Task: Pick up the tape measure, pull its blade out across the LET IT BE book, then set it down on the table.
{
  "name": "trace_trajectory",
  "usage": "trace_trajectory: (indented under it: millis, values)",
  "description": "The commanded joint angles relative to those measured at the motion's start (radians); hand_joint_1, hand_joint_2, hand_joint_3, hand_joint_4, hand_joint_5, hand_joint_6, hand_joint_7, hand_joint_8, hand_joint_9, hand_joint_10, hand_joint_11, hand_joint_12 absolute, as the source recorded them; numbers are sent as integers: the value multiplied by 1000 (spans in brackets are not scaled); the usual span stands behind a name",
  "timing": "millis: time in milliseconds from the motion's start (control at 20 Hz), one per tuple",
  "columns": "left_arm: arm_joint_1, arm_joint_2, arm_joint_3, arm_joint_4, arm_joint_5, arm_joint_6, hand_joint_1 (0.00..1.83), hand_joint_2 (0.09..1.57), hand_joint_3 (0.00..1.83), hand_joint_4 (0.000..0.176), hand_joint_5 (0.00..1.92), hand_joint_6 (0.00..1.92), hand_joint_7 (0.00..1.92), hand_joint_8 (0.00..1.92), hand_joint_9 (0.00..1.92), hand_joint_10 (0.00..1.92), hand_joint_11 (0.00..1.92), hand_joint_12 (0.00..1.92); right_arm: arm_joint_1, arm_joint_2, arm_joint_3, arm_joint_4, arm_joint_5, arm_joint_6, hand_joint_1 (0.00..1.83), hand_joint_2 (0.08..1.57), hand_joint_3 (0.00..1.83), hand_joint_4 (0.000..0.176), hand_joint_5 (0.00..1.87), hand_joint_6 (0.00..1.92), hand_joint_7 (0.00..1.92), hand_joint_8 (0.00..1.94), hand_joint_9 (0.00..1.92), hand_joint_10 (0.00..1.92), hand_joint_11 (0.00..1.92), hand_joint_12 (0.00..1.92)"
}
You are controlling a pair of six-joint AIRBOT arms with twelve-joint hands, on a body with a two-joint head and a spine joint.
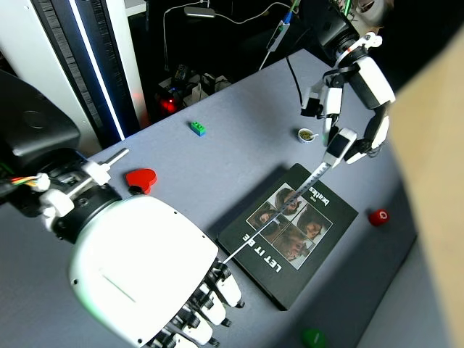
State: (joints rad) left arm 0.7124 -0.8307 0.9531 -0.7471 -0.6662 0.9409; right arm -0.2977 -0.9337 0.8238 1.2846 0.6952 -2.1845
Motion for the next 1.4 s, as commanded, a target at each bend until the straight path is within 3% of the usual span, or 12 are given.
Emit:
trace_trajectory:
  millis: [0, 50, 100, 150, 200, 250, 400, 550, 750, 1050, 1150, 1350]
  values:
    - [-12, 7, 1, 27, -111, -12, 1388, 1077, 0, 0, 1049, 678, 1125, 791, 911, 1237, 815, 1141, 6, 3, -1, -64, 52, 1, 456, 1215, 8, 0, 517, 33, 594, 9, 559, 49, 178, 1071]
    - [-13, 7, 1, 27, -116, -11, 1388, 1077, 0, 0, 1049, 678, 1125, 791, 911, 1237, 815, 1141, 4, 2, -1, -64, 51, 1, 456, 1215, 8, 0, 517, 33, 594, 9, 559, 49, 178, 1071]
    - [-13, 7, 2, 27, -117, -11, 1388, 1077, 0, 0, 1049, 681, 1126, 796, 908, 1234, 812, 1139, 4, 0, -1, -66, 51, 1, 205, 1235, 5, 10, 249, 0, 240, 0, 235, 1, 6, 810]
    - [-14, 7, 2, 27, -117, -11, 1388, 1078, 0, 0, 1048, 682, 1125, 798, 907, 1235, 811, 1139, 3, -2, -3, -71, 47, 3, 111, 1218, 0, 73, 141, 0, 101, 1, 101, 0, 0, 542]
    - [-15, 7, 2, 27, -117, -11, 1388, 1078, 0, 0, 1048, 682, 1125, 798, 907, 1235, 811, 1139, -1, -3, -10, -85, 41, 9, 111, 1218, 0, 73, 141, 0, 101, 1, 101, 0, 0, 542]
    - [-15, 7, 3, 26, -117, -11, 1388, 1078, 0, 0, 1048, 686, 1125, 798, 907, 1236, 812, 1141, -3, -3, -18, -103, 38, 16, 4, 1131, 0, 145, 10, 1, 3, 0, 3, 0, 0, 63]
    - [-14, 11, 11, 12, -103, -11, 1386, 1081, 0, 0, 1053, 690, 1109, 811, 895, 1256, 814, 1170, -7, -2, -71, -167, 37, 38, 0, 1060, 0, 130, 0, 0, 0, 0, 0, 0, 0, 0]
    - [-34, 18, 16, -64, -94, 19, 1385, 1087, 0, 0, 1046, 700, 1091, 845, 881, 1270, 797, 1174, -12, 8, -128, -279, 24, 112, 0, 1013, 0, 124, 0, 0, 0, 0, 0, 0, 0, 0]
    - [-36, 11, 44, -124, -93, 27, 1384, 1086, 0, 0, 1049, 700, 1089, 847, 880, 1271, 796, 1175, -6, 25, -211, -336, 11, 150, 0, 1004, 0, 113, 0, 0, 0, 0, 0, 0, 0, 0]
    - [23, -30, 101, -126, -85, -50, 1385, 1086, 0, 0, 1040, 710, 1097, 835, 884, 1266, 795, 1177, -31, 32, -300, -422, 56, 220, 0, 1024, 0, 112, 0, 0, 0, 0, 0, 0, 0, 0]
    - [62, -42, 121, -125, -101, -92, 1384, 1086, 0, 0, 1068, 703, 1071, 856, 884, 1266, 804, 1181, -74, 43, -325, -463, 86, 264, 0, 1039, 0, 94, 0, 0, 0, 0, 0, 0, 0, 0]
    - [113, -57, 146, -122, -114, -129, 1384, 1086, 0, 0, 1066, 690, 1082, 854, 872, 1271, 791, 1177, -100, 48, -331, -487, 85, 277, 0, 1050, 3, 94, 0, 0, 0, 0, 0, 0, 0, 0]
